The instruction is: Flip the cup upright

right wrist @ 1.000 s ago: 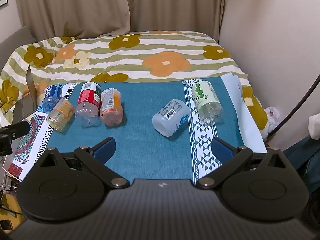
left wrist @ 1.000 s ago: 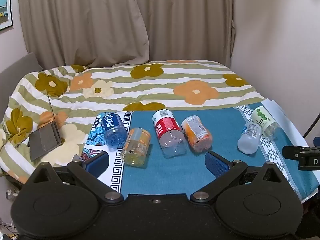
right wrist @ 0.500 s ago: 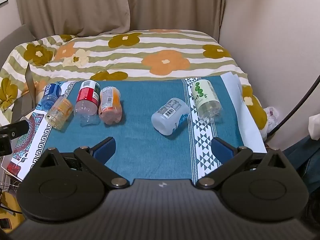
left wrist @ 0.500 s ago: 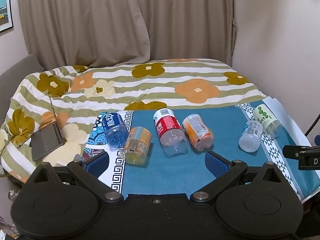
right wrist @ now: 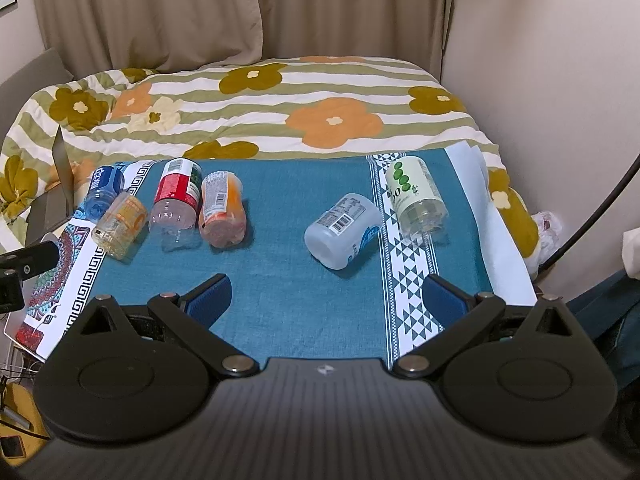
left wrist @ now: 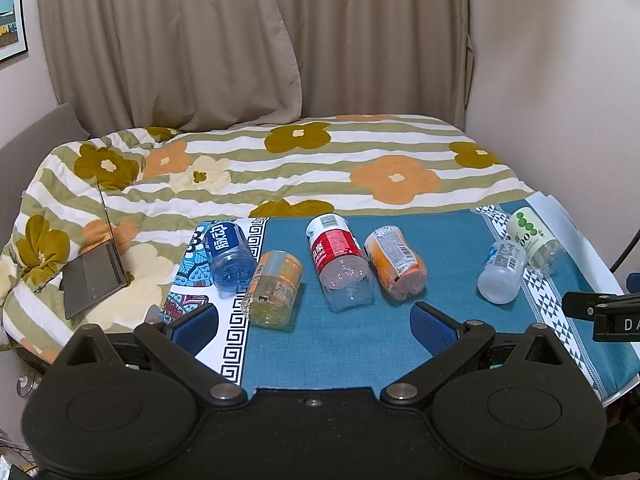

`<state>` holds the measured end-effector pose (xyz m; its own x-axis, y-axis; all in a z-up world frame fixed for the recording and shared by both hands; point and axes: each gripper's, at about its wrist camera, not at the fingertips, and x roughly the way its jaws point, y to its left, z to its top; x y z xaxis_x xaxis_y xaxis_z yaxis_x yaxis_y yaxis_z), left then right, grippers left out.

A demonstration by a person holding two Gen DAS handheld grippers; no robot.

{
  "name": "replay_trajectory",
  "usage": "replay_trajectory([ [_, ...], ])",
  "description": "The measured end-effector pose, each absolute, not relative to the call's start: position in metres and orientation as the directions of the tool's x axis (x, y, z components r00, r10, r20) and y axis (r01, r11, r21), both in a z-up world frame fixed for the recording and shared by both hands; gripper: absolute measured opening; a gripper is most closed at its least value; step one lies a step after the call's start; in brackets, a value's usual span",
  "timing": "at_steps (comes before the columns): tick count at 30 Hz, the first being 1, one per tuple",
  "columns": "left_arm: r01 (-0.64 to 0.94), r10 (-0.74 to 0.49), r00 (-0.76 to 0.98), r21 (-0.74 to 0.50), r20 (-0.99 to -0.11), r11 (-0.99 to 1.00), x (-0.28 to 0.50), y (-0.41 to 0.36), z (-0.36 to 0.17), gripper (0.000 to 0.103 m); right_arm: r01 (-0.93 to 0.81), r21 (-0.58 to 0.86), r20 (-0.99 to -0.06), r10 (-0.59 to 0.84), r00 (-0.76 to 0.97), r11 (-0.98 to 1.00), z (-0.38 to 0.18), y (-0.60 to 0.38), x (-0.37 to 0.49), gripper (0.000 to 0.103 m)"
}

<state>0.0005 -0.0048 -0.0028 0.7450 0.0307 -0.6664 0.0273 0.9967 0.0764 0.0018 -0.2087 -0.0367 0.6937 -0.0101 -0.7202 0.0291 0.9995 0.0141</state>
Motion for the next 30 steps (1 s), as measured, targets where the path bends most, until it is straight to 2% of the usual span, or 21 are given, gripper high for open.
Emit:
replay_trajectory([
  [30, 0.029, 0.028, 0.744, 0.074, -0.668, 0.997, 0.0000, -0.0033, -0.0028, 0.103, 0.023, 0.023, -0.723, 0.001, 0.691, 0.999, -0.0392, -0.2054, 0.0008, 0.103],
])
